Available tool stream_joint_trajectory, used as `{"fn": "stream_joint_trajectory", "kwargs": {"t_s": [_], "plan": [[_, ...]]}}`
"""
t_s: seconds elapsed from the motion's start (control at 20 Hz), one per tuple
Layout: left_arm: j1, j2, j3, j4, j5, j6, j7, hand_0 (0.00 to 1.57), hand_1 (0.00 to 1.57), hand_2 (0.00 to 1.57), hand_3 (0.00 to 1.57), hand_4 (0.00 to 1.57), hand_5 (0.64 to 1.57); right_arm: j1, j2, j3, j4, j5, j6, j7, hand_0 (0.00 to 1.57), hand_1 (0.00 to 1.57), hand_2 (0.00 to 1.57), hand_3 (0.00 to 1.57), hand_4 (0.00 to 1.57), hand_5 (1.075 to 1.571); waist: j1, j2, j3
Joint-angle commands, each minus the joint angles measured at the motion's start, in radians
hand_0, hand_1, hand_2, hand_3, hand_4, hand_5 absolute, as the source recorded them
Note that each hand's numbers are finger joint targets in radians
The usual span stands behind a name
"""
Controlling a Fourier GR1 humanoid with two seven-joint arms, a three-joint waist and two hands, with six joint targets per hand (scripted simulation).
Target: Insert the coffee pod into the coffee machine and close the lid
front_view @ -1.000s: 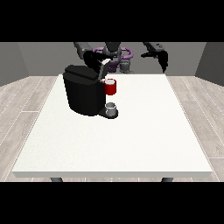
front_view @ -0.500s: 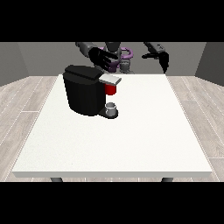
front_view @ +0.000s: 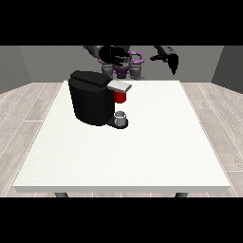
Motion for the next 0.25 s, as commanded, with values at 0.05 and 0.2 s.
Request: {"fn": "stream_joint_trajectory", "kwargs": {"t_s": [0.05, 0.2], "plan": [[0.06, 0.005, 0.024, 0.05, 0.013, -0.005, -0.032, 0.0, 0.0, 0.0, 0.0, 0.19, 1.571, 0.196, 0.026, 0.075, -0.098, -0.139, 0.016, -0.063, 0.0, 0.0, 0.0, 0.0, 0.29, 1.571, -0.078, -0.085, 0.0], [0.058, 0.014, 0.049, 0.076, 0.007, 0.02, -0.068, 0.0, 0.0, 0.0, 0.0, 0.19, 1.571, 0.274, 0.027, 0.131, -0.135, -0.147, -0.082, -0.043, 0.0, 0.0, 0.0, 0.0, 0.16, 1.571, -0.104, -0.08, -0.0003]]}}
